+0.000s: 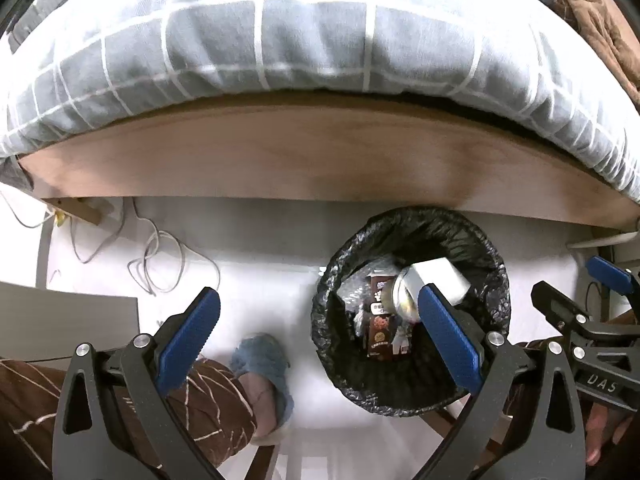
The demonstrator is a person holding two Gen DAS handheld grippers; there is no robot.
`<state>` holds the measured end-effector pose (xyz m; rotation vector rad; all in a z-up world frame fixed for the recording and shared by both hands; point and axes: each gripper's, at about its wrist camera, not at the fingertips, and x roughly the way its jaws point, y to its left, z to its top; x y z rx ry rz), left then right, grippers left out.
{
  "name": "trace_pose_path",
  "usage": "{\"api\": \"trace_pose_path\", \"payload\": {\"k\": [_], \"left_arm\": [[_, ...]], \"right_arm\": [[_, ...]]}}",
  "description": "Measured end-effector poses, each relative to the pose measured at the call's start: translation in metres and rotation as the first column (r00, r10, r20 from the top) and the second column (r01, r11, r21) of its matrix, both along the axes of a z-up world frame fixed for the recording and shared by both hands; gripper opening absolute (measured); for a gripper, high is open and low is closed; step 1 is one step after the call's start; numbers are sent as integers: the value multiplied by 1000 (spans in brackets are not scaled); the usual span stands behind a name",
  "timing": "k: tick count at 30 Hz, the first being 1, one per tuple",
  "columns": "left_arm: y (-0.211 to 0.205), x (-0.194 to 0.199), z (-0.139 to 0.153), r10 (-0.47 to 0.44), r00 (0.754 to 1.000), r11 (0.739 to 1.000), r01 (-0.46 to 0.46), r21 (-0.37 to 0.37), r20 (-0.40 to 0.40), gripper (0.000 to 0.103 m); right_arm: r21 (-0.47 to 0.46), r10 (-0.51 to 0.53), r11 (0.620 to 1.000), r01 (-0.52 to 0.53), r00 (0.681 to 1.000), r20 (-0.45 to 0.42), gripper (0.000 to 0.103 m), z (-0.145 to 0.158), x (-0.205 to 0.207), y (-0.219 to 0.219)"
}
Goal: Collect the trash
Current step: 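Raise both open tools toward the snack packet and white tissue on the bed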
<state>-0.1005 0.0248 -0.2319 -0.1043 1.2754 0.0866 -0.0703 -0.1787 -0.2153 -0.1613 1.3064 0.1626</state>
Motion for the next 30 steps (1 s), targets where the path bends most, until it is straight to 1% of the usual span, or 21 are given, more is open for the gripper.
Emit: {"api": "trace_pose_path", "payload": {"k": [3,6,10,14,17,21,24,27,30], "left_arm": [[0,1,13,-8,999,1000,8,13,35,97],[-2,6,33,-21,996,1000,19,24,85,97],[-2,10,69,-37,983,999,32,36,178,97],[-1,15,99,-41,965,999,34,34,257,97],[2,20,115,-32,954,999,25,28,299,97],[5,28,131,-12,940,1000,2,30,341,97],[7,37,144,-5,928,998,-16,54,372,97],[11,50,156,5,915,996,-41,82,403,97],[17,70,164,21,908,997,-49,57,418,97]], "right_arm": [[-15,-13,1000,14,998,66,96,15,1,-2],[-12,-13,1000,16,986,163,96,40,-1,-5],[-5,-19,1000,21,956,294,96,74,-1,-8],[12,-33,999,31,923,383,96,101,4,-13],[24,-42,999,35,899,436,96,116,9,-13],[31,-33,999,21,878,478,95,131,17,-13],[42,-40,999,22,863,503,95,141,26,-12],[53,-55,998,31,840,541,96,153,32,-14],[67,-67,997,36,825,561,95,166,46,-15]]}}
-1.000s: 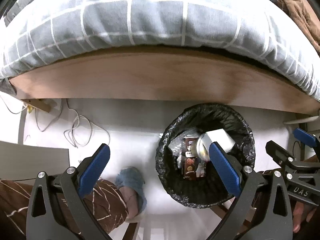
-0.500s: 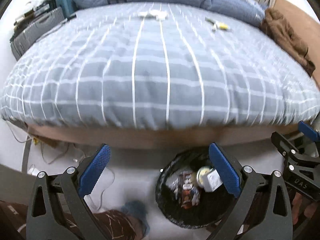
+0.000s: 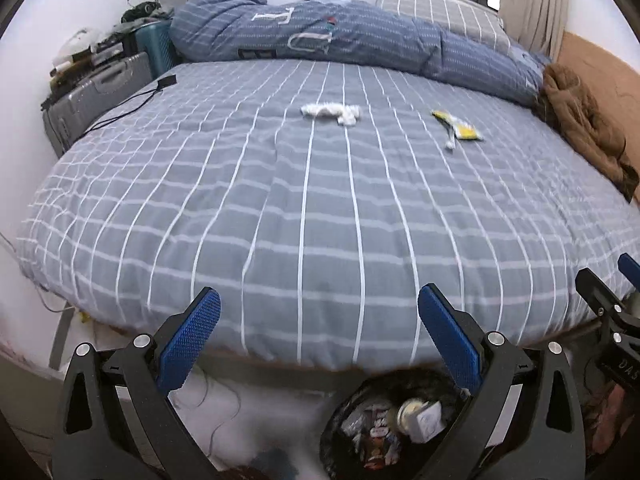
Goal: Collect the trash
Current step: 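Raise both open tools toward the snack packet and white tissue on the bed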
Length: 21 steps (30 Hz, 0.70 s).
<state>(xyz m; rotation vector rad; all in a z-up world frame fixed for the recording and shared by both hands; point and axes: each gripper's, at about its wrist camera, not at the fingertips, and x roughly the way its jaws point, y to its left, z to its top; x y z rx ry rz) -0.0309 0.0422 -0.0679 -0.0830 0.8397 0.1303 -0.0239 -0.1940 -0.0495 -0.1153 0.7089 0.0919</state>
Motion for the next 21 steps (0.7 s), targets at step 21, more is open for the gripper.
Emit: {"api": "trace_pose_path", "payload": {"k": [21], "left_arm": [[16,147,11,11,1000,1000,-12,18,25,97]], "right_arm": [[25,-8,1000,8,1000,-13,95,9,157,-5]]}}
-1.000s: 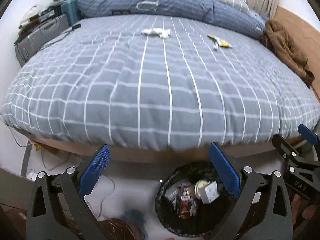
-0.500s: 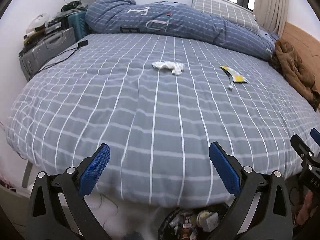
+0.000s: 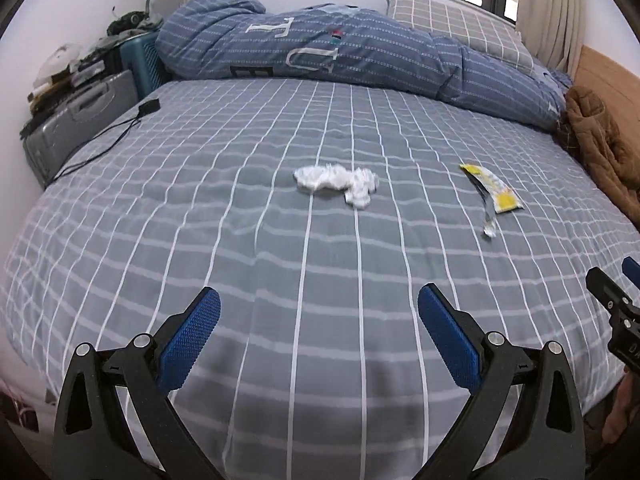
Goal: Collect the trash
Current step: 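Raise both open tools toward the snack packet and white tissue on the bed, then grasp the yellow snack packet with the right tool while the left tool grasps the white tissue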
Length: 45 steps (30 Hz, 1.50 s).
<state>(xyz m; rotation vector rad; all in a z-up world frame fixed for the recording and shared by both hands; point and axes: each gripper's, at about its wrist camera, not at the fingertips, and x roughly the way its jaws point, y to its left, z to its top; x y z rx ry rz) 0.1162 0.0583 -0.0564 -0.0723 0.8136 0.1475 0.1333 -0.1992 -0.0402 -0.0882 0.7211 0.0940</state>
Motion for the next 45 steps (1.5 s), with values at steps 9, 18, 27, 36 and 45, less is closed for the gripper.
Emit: {"api": "trace_pose_path", "payload": {"k": [9,18,27,36,45], "left_arm": [[10,75,-11,-15,999,1000,16,12,-35,97],[18,139,-38,-16,996,1000,15,-12,-90,97],[15,180,-48,-32,994,999,33,9,-101,97],[1,207,-59,-43,992,999,45,17,-116,96],[4,210,-72,-25,987,999,29,25,-157,83]], "right_arm": [[15,15,1000,-15,999,-35,95,-9,88,2],[19,39,999,-37,992,-118,94,-33,165,3],[24,53,998,-49,981,-189,93,-64,214,1],[83,56,996,-38,973,-225,91,-81,235,-5],[43,64,998,-55,967,-245,81,-93,237,6]]}}
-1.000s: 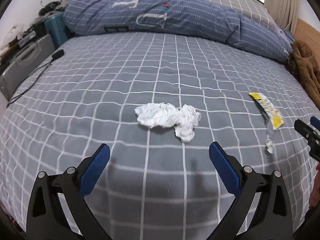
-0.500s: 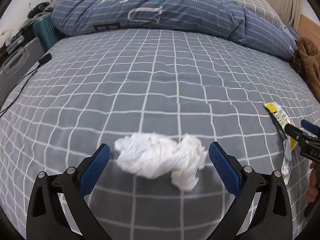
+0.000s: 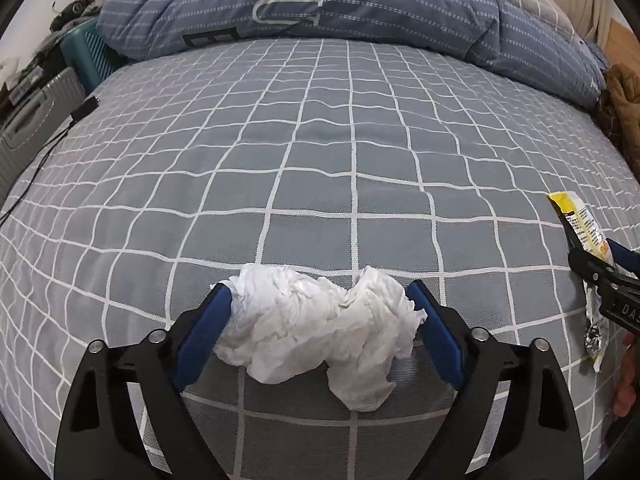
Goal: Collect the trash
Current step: 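Grasp the yellow snack packet with the right tool while the left tool grasps the white tissue, then carry the snack packet and tissue off the bed down over the bin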
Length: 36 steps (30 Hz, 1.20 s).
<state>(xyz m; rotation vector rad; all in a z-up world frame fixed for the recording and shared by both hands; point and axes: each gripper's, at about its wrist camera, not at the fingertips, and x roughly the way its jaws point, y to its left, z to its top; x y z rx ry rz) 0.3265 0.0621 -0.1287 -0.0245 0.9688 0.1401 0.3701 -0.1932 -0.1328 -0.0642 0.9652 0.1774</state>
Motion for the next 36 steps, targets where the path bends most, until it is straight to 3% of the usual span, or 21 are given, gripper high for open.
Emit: {"api": "trace_pose_path", "payload": {"k": [11,16,21,36], "left_arm": [[0,-4,-1,-18,1000,999,18,35,3,37],[1,-6,2,-11,1000,999,10,47,15,20],[2,-9,8,-14,999,999,12,40,32,15],[-14,-41,47,-71,993,997,70,22,93,15]], "right_arm": [[-22,18,1000,-18,1000,-14,51,-1,0,3],[-32,25,999,-25,1000,-10,45,-1,-1,6],[-18,19,1000,-19,1000,1,43,4,-4,6],[-15,7,1000,-6,998,66,43,47,-30,8]]}}
